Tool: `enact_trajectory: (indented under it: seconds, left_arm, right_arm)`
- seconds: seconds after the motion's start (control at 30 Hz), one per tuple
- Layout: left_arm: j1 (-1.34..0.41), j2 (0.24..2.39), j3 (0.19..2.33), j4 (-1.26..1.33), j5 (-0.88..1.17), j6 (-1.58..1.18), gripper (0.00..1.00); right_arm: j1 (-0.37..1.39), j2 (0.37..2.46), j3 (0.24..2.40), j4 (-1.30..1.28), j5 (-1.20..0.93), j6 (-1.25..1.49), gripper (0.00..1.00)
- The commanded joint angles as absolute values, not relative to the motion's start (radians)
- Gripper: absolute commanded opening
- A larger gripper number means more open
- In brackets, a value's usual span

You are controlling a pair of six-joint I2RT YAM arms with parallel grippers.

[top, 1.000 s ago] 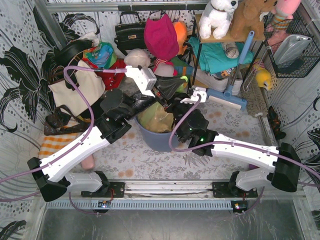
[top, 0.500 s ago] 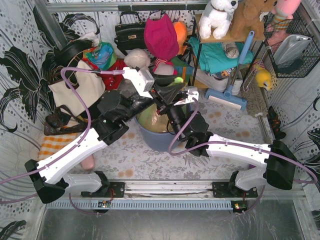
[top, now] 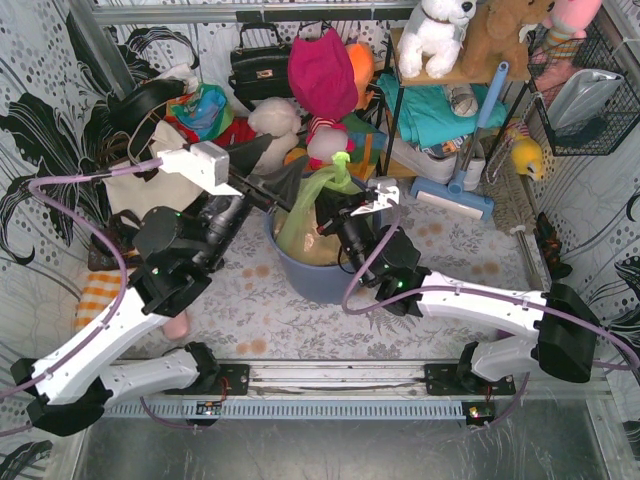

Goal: Tie the trash bag

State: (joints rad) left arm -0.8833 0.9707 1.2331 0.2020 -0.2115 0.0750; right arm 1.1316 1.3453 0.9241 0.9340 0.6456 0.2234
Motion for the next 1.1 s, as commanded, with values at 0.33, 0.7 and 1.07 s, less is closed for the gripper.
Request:
enact_trajectory:
  seconds: [0.33,0.7,1.07]
  left_arm:
    - [-0.380,1.000,1.162,0.070,0.449,-0.205,0.76]
    - [-0.301,1.213,1.116,0.287,0.870,-0.321,0.77]
    - [-0.301,1.287,1.134,0.320,0.857,-0.338,0.14]
  right_arm:
    - [1.128,1.268,0.889,0.898,0.800,0.204,0.00]
    - [1.128,1.247,0.900,0.836,0.810,0.214,0.00]
    - [1.129,1.252,0.922,0.815,0.828,0.206,0.00]
